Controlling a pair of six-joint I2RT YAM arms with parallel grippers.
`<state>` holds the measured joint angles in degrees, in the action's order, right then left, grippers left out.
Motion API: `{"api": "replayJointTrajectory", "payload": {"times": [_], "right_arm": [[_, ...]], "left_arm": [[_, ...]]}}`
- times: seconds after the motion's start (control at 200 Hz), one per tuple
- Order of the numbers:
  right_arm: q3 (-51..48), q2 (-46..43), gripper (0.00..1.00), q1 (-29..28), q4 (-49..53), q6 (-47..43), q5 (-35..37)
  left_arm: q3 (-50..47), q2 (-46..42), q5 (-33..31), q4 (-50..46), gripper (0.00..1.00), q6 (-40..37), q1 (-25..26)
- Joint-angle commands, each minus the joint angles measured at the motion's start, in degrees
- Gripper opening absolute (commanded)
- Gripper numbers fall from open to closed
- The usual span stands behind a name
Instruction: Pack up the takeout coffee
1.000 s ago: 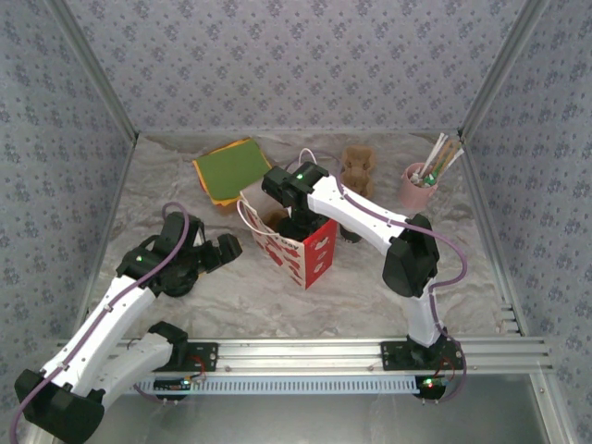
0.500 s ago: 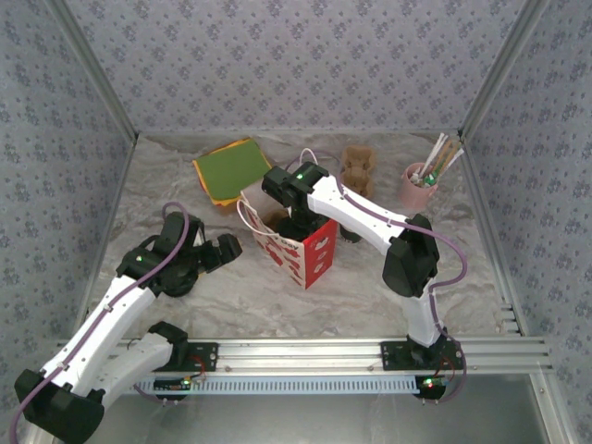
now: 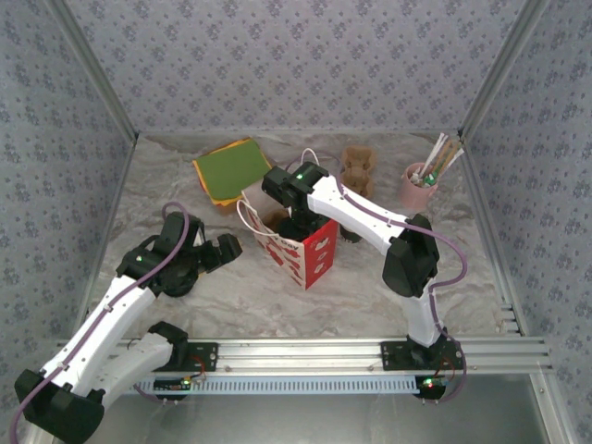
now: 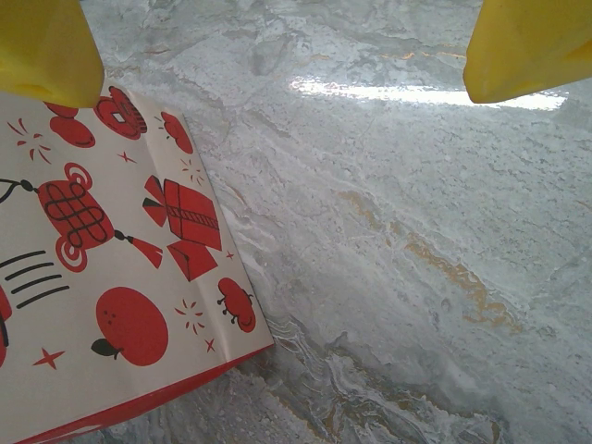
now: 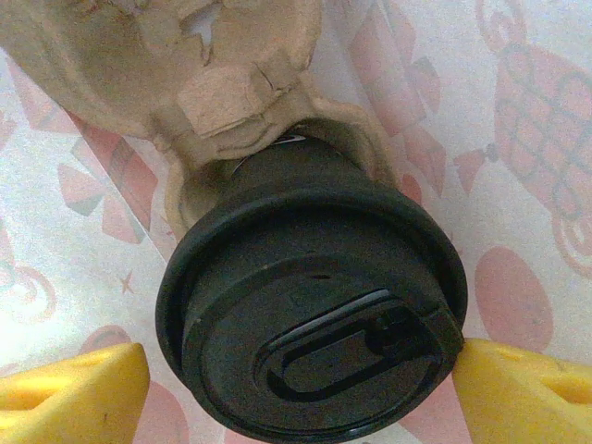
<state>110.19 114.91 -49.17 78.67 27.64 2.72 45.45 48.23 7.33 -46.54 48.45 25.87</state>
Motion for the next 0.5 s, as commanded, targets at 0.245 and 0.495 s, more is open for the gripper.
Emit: {"api": "replayJointTrajectory", "payload": {"times": [0.245, 0.495], "right_arm": [[2.65, -0.55, 0.87, -0.58, 2.70, 1.28, 1.32], [3.98, -0.56, 0.87, -0.85, 3.59, 1.60, 1.49]], "left_arm": [[0.58, -0.50, 0.82, -0.13, 1.00, -0.33, -0.12], [0.52, -0.54, 0.69, -0.19, 1.00, -0.45, -0.12]]}}
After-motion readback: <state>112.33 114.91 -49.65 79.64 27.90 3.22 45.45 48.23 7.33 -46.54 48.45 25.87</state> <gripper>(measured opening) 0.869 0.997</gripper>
